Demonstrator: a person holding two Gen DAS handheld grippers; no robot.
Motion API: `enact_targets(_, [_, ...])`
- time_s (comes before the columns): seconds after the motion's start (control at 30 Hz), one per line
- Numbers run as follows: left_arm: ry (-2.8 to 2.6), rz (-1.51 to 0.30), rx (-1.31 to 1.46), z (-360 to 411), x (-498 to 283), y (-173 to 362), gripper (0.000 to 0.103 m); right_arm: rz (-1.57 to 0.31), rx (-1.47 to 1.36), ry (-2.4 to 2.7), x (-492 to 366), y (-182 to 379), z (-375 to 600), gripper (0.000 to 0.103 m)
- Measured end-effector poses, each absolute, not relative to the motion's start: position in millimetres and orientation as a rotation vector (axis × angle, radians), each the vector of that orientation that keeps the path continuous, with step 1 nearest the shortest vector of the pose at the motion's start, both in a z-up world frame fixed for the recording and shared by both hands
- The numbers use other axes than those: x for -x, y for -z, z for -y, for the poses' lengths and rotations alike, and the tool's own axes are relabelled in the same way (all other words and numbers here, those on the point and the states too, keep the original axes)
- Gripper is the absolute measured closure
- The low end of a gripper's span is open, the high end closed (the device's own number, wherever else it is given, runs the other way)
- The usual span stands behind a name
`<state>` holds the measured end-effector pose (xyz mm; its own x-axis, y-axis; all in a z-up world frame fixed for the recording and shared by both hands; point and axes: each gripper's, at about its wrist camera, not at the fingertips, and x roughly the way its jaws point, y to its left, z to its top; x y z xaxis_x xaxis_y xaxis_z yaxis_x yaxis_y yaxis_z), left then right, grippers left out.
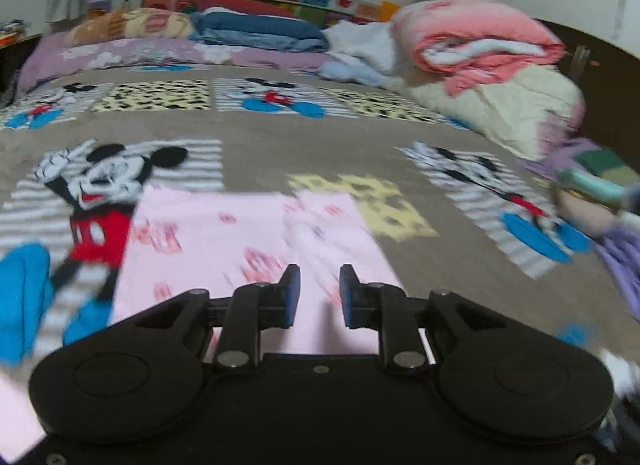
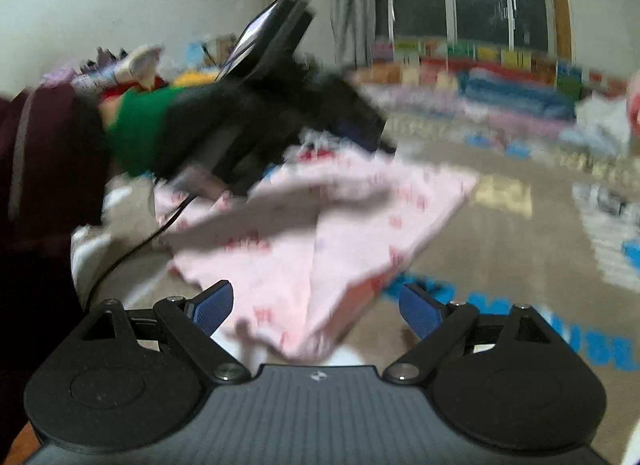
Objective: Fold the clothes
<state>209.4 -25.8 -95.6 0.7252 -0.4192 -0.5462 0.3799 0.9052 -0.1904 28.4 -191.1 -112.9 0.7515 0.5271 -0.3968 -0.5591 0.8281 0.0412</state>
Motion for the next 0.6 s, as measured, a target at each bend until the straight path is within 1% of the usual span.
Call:
enact_targets(0.1, [0.500,-0.666,0.066,24,-181,109,0.085,-0.365,0.103,-0.648,-25,111,180,0.014])
enact_targets(0.17, [0.530,-0.692,0.061,25,-170,119,0.085,-0.394,0.125,-0.668,-28,118,169,0.014])
enact_targets(0.27, [0.518,-0.719,0.029,27,-169,134,0.085,-0.499,0.123,-0.688,-38,134,160,0.012])
enact_targets(0.37, [0.526,-0.705,0.078,23,-167,127,0.085,-0.497,0.097,-0.678,-39,136,163,0.011])
enact_targets(0.5, [0.547,-0.694,0.071,23,-160,125,0.085,-0.456,0.101,-0.656,-32,129,167,0.012])
enact_targets(0.6, [0.516,-0.724,0.064,25,-160,137,0.085,-0.507,0.152,-0.642,-34,141,160,0.011])
